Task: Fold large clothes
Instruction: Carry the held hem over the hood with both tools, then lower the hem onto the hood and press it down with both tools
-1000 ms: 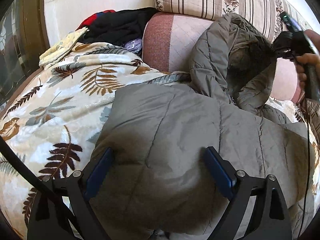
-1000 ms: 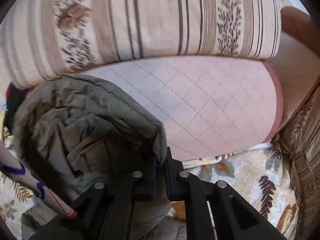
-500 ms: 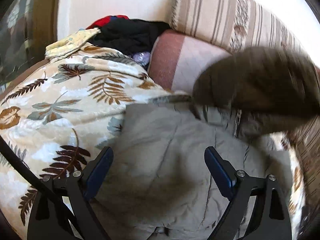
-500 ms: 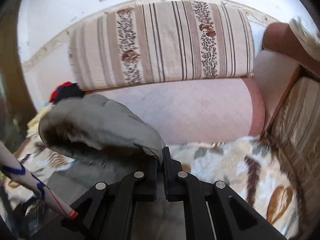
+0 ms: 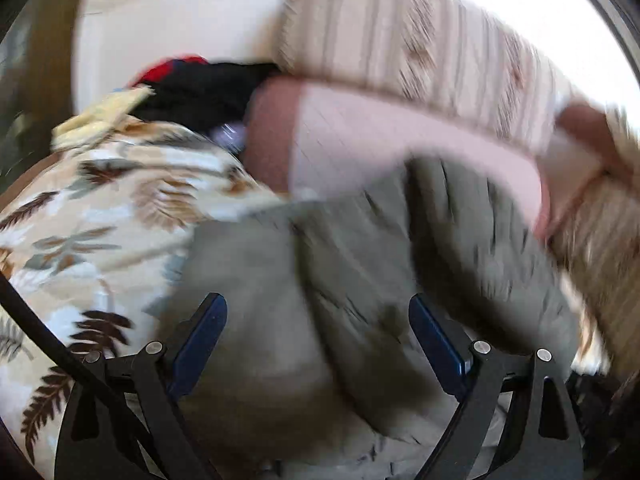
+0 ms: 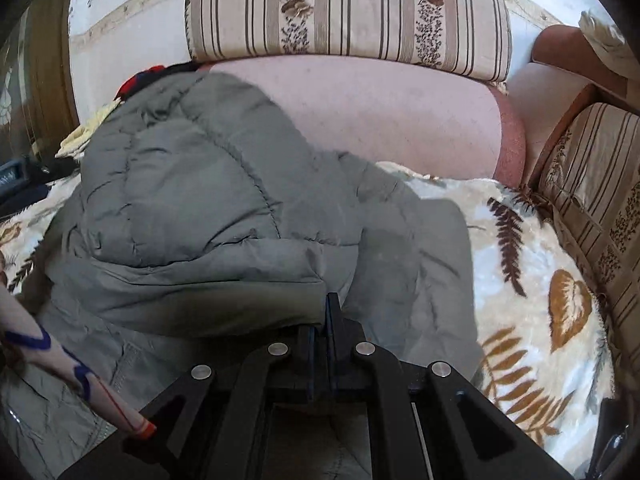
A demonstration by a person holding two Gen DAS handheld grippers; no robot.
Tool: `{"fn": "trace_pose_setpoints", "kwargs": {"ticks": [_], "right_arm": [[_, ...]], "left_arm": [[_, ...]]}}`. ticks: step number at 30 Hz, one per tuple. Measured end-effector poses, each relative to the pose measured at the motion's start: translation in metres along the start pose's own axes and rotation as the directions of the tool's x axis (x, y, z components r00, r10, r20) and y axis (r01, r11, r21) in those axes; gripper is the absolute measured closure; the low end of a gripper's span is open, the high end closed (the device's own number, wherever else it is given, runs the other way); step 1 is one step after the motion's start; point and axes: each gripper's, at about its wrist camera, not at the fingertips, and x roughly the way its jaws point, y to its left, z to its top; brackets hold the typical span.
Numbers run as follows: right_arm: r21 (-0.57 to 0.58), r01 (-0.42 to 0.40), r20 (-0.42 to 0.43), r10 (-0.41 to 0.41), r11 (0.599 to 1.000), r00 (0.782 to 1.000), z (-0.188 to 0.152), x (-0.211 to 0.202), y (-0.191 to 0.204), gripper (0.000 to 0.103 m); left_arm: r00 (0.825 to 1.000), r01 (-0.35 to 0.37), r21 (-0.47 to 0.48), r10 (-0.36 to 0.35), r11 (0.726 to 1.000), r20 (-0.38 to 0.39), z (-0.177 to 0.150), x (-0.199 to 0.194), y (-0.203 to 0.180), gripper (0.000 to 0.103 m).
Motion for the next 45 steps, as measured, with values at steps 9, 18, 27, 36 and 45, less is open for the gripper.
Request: {"fn": "trace_pose_setpoints", "kwargs": {"ticks": [9,18,27,36,45], "right_arm": [[-0.046,0.015,-0.052,-0.017,0.999,0.999,-0.004,-0.002,-0.001,0.089],[0.021,-0.061,0.113,0.059,0.998,0.992,0.043,-0.046,-0.009,0.087],[0.070,-0.080,-0.043,0.083,0.994,0.996,0.025,0.046,0.009,0.083],[0.061,-0.094,0.005,0.094,0.994,0.996,0.001,0.059,0.010,0.082],[0.076,-0.113,0.013,0.112,0.991,0.994,0.001,0.059,0.007,0.082]], "left_arm": [[0.980,-0.078,0.130,0.100,0.988,-0.169,-0.021,0.044,-0.021,0.007],[0.980,-0.083,0.119,0.102,0.989,-0.169,-0.023,0.043,-0.019,0.007],[0.980,-0.089,0.103,0.105,0.991,-0.168,-0.023,0.045,-0.015,0.003],[0.978,-0.115,0.125,0.135,0.985,-0.162,-0.026,0.048,-0.019,0.002],[0.979,-0.128,0.123,0.145,0.984,-0.141,-0.029,0.047,-0.021,0.002]]}}
